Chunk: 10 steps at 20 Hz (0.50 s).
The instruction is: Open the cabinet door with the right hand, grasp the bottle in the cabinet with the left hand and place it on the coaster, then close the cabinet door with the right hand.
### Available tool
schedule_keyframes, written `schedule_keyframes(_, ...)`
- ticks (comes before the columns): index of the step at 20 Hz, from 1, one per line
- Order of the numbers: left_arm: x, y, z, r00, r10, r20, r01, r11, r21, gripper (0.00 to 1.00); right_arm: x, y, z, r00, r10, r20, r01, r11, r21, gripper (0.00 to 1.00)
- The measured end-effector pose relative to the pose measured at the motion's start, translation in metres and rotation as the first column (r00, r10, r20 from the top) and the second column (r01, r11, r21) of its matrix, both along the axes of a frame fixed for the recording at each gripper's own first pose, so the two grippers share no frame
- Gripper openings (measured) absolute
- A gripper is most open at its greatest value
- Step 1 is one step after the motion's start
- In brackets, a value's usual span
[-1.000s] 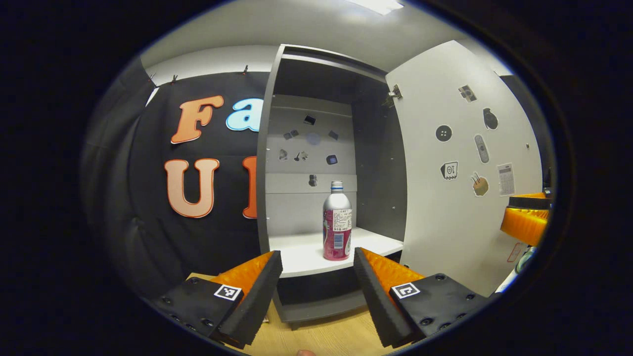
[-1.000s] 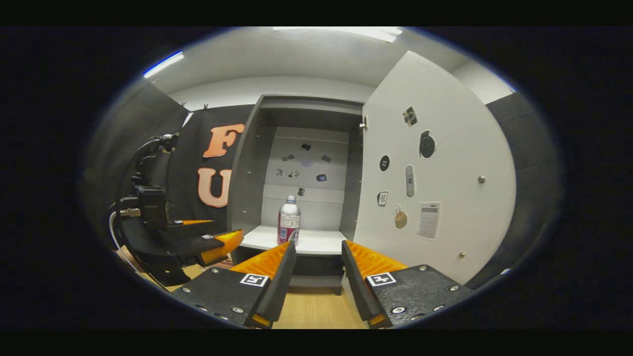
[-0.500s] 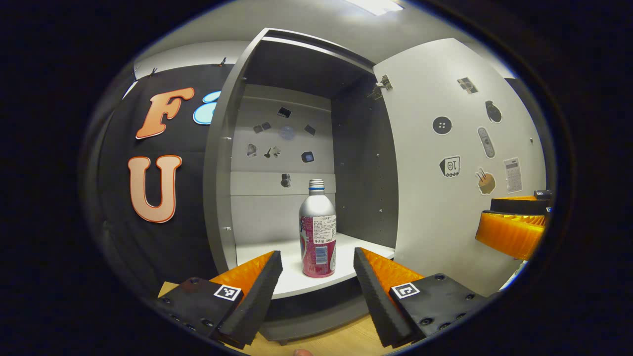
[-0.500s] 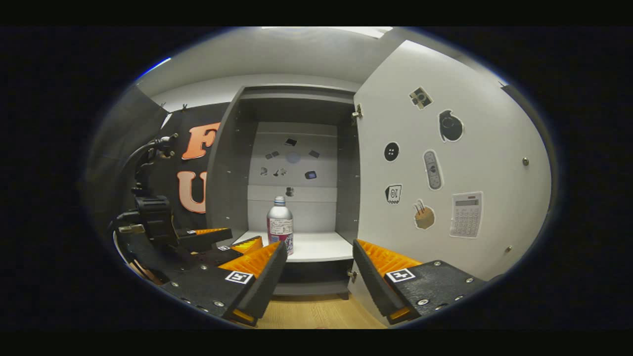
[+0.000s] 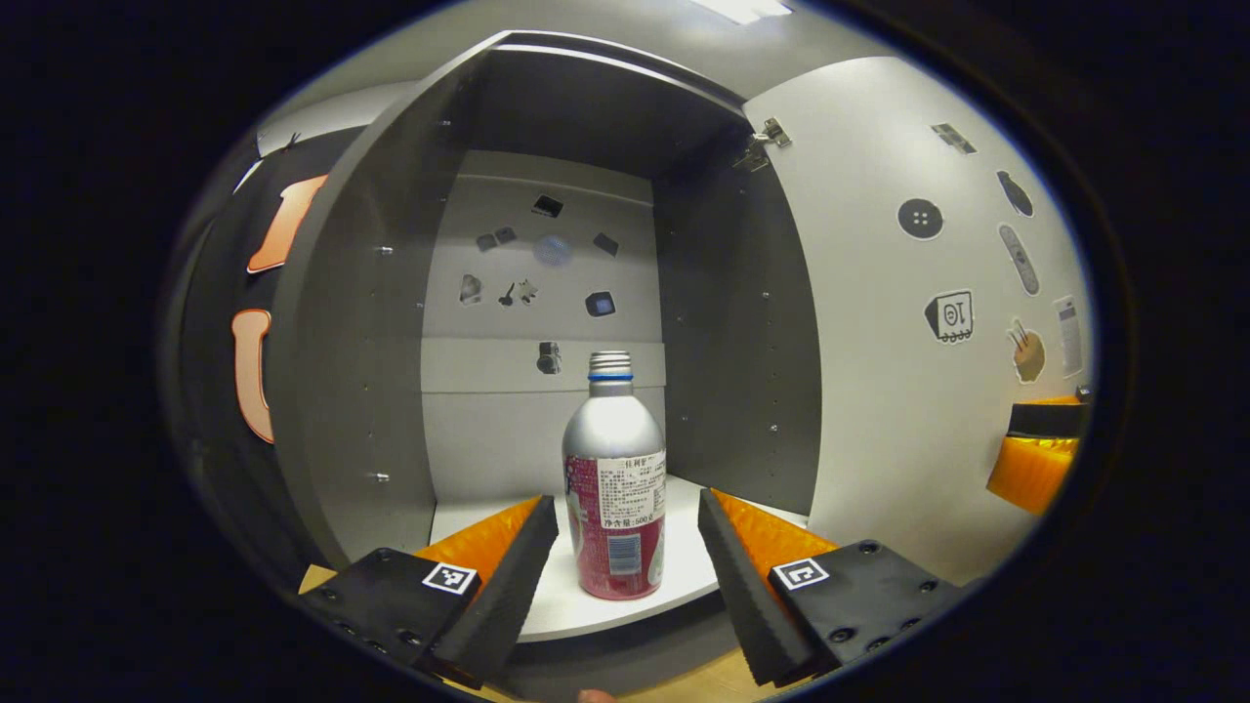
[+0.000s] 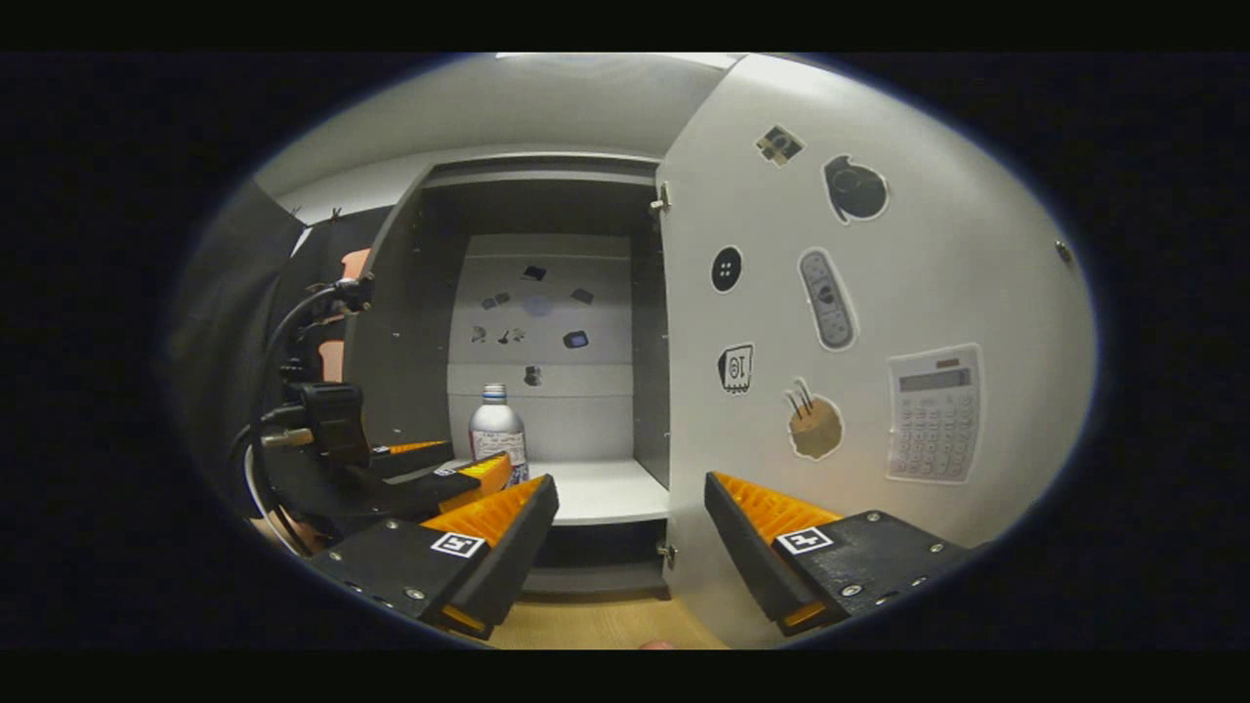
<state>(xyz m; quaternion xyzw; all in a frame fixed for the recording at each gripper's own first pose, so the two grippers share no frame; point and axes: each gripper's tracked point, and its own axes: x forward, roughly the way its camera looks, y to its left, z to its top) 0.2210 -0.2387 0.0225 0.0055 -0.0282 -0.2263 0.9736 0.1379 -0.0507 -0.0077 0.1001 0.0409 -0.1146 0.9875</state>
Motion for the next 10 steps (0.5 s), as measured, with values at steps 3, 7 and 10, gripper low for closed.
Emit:
schedule_keyframes(3, 0.023, -0.007, -0.005, 1.0, 0.006, -0.01, -0.006, 1.0, 0.008, 0.94, 0.003, 0.0, -0.008, 1.0, 0.005, -0.024, -0.005, 1.0, 0.002, 0.93)
schedule_keyframes(7, 0.045, -0.015, -0.013, 0.999, 0.007, -0.044, -0.008, 1.0, -0.001, 0.94, 0.004, -0.002, -0.016, 0.997, 0.037, -0.061, -0.039, 0.998, -0.046, 0.93)
schedule_keyframes(10, 0.051, -0.018, -0.014, 0.999, 0.018, -0.047, -0.018, 1.0, 0.004, 0.95, 0.004, 0.003, -0.019, 0.996, 0.063, -0.07, -0.066, 0.997, -0.044, 0.93)
